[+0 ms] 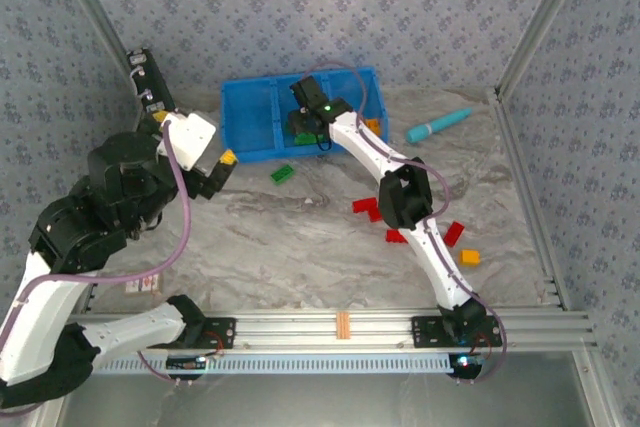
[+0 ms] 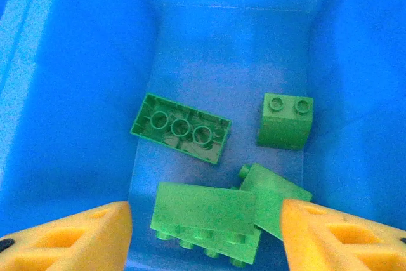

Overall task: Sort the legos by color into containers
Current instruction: Place the lego in the container, then pick up the lego from the center of the table.

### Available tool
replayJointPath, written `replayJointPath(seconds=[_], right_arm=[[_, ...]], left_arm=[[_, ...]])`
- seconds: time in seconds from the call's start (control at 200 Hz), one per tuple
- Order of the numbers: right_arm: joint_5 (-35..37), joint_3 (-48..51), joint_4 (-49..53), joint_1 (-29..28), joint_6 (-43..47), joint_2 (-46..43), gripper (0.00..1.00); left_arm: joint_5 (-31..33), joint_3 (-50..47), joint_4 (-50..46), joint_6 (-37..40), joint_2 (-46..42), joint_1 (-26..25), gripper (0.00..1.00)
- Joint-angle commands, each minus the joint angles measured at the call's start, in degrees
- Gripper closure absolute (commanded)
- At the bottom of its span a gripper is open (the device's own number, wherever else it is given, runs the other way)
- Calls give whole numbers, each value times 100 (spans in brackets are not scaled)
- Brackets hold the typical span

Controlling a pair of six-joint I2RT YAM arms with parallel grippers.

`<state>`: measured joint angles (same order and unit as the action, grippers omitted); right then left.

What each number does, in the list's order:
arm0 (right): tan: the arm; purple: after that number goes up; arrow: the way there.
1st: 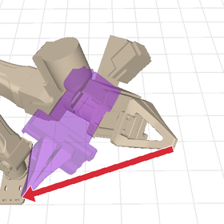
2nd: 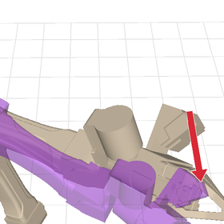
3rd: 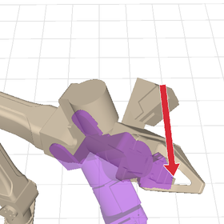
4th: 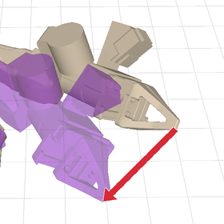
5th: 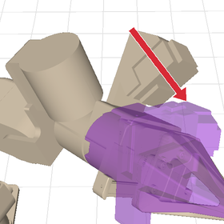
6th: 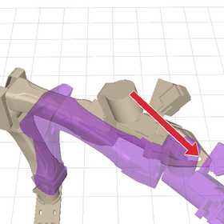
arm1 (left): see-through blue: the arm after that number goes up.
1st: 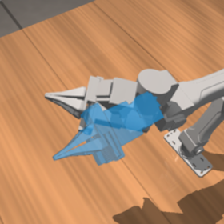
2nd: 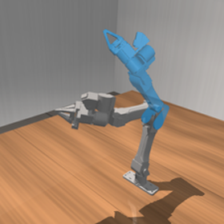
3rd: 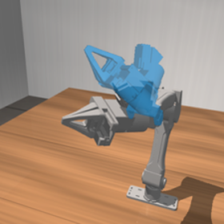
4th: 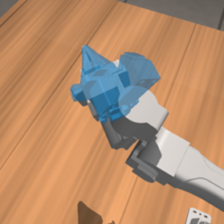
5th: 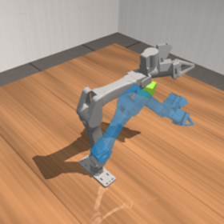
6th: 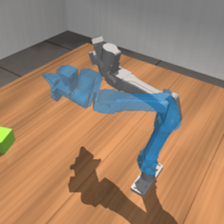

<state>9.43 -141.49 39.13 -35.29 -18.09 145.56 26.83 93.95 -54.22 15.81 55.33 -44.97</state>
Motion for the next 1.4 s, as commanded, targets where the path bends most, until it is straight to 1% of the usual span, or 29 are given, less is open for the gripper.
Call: replayJointPath(seconds=[0.0,0.055,0.125,0.2,0.36,0.43,0.52,0.69,0.865,1.185,1.265,1.309,1.394], right_arm=[[-227,253,-121,-35,211,-467,28],[-240,507,-189,-33,252,-663,26],[-248,836,-236,-43,242,-935,26],[-338,1511,-435,-111,102,-1334,25],[-452,3151,-1270,-470,-558,-2189,20],[-385,3547,-1467,-669,-884,-2358,19],[-339,3762,-1572,-901,-1296,-2387,18],[-212,3800,-1608,-1169,-2067,-2213,18],[51,3594,-1388,-1303,-2446,-1938,15],[463,2616,-693,-1377,-2967,-1033,14],[669,2327,-496,-1393,-3022,-822,14],[770,2153,-214,-1393,-3032,-710,14],[853,1911,0,-1394,-3047,-507,14]], left_arm=[[-97,-43,28,-114,65,85,0],[-171,-75,51,-152,85,127,0],[-269,-87,60,-196,116,170,0],[-343,-95,98,-210,135,207,0],[-379,-102,131,-219,153,244,0],[-422,-102,139,-241,153,261,0],[-468,-87,122,-252,145,270,0],[-582,-57,138,-287,88,270,0],[-626,-104,148,-296,-89,271,0],[-644,-52,96,-302,-363,270,0],[-636,-60,95,-298,-422,270,0],[-635,-83,106,-290,-458,263,0],[-627,-142,138,-281,-526,261,0]])
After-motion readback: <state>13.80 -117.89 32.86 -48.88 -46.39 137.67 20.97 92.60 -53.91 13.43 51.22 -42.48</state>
